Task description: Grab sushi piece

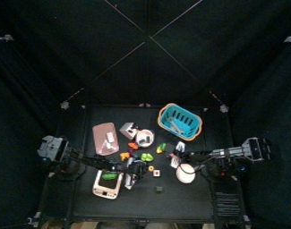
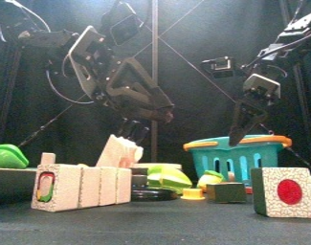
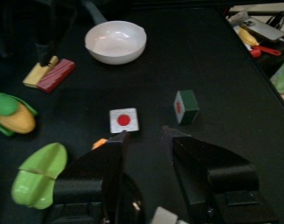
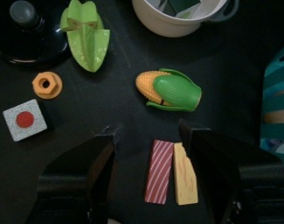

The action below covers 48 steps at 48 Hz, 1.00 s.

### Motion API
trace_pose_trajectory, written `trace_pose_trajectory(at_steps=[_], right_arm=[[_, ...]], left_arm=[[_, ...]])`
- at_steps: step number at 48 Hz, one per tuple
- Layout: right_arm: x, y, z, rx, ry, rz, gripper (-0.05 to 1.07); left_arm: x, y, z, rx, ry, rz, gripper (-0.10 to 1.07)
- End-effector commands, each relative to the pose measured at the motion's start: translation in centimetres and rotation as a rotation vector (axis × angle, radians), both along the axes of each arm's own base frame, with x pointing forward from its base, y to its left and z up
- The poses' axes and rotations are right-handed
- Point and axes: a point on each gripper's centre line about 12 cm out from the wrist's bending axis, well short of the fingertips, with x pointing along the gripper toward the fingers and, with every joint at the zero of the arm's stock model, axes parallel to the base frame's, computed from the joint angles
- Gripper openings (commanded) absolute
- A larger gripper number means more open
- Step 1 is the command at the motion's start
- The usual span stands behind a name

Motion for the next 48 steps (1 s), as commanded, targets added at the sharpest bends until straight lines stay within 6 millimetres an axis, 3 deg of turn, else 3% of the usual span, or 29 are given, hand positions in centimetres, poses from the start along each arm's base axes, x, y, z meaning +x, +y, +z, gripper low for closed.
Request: trace_pose_trajectory(at_steps=[1, 16, 34, 48], right_arm=[[-0.5, 0.0, 0.5, 0.019, -0.033, -0.005, 0.88], [-1.6, 0.1, 0.1, 0.067, -0.030, -0.044, 0.88], [-1.6, 0.1, -0.1, 0.074, -0.026, -0.048, 0.88], [-1.8, 0.2, -0.5, 0.079, -0.013, -0.052, 0.88]], left_arm=[[1.6, -1.3, 0.7, -0.023, -0.041, -0.003, 0.77], [5.1, -3.7, -1.3, -0.044, -0.031, -0.016, 0.78], [6.8, -6.5, -3.6, -0.069, -0.003, -0.032, 0.95], [7.9, -7.1, -4.7, -0.068, 0.009, -0.037, 0.94]])
